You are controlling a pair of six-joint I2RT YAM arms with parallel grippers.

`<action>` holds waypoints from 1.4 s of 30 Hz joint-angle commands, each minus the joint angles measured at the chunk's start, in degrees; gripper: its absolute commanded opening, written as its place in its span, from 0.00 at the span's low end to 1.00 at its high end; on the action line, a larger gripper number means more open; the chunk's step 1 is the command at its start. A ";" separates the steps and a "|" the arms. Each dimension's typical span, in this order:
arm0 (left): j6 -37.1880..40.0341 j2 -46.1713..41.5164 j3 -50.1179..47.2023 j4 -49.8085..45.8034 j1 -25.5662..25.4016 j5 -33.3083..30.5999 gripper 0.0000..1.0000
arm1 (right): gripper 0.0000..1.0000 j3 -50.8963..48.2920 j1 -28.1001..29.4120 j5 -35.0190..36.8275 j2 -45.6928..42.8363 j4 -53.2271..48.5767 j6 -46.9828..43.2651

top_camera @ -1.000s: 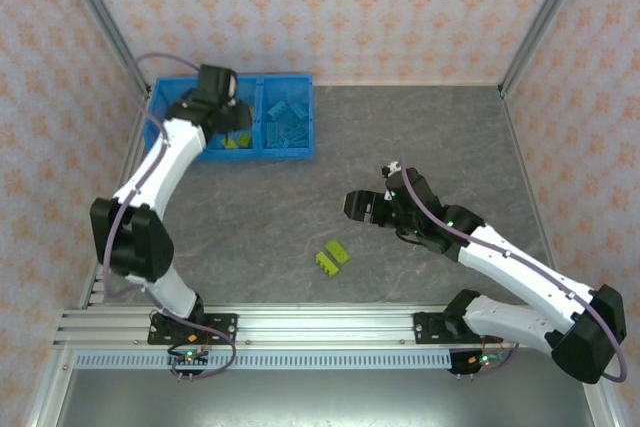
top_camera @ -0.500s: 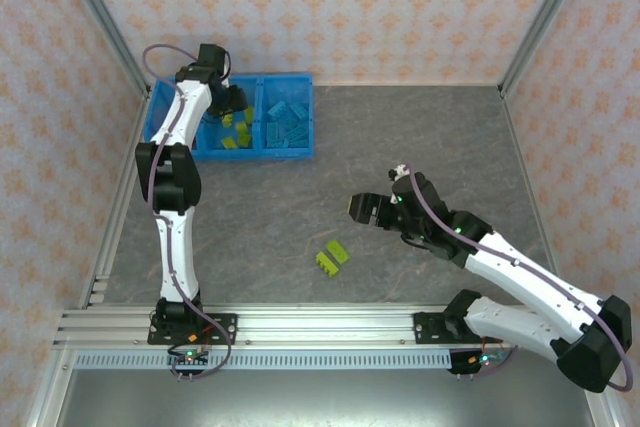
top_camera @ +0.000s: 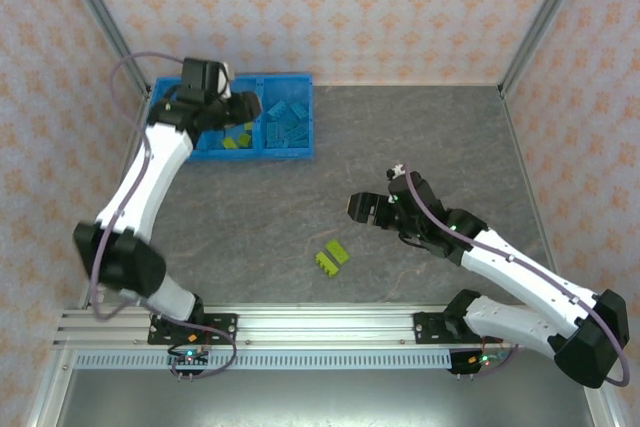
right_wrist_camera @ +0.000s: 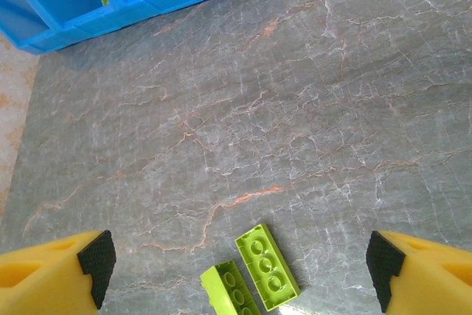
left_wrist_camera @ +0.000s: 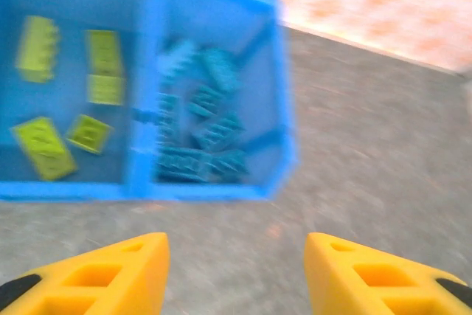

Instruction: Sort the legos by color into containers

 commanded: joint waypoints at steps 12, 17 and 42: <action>-5.67 -8.87 -26.44 -1.24 -46.15 -19.15 0.60 | 0.91 -0.17 0.16 6.91 -0.35 0.54 2.73; -8.01 -1.30 -28.76 0.44 -53.47 -20.32 0.68 | 0.93 -0.31 0.15 7.18 -0.37 0.54 3.91; 2.95 12.61 -35.28 15.49 -49.58 -14.50 0.70 | 0.94 0.30 0.10 8.60 -2.51 -3.00 5.17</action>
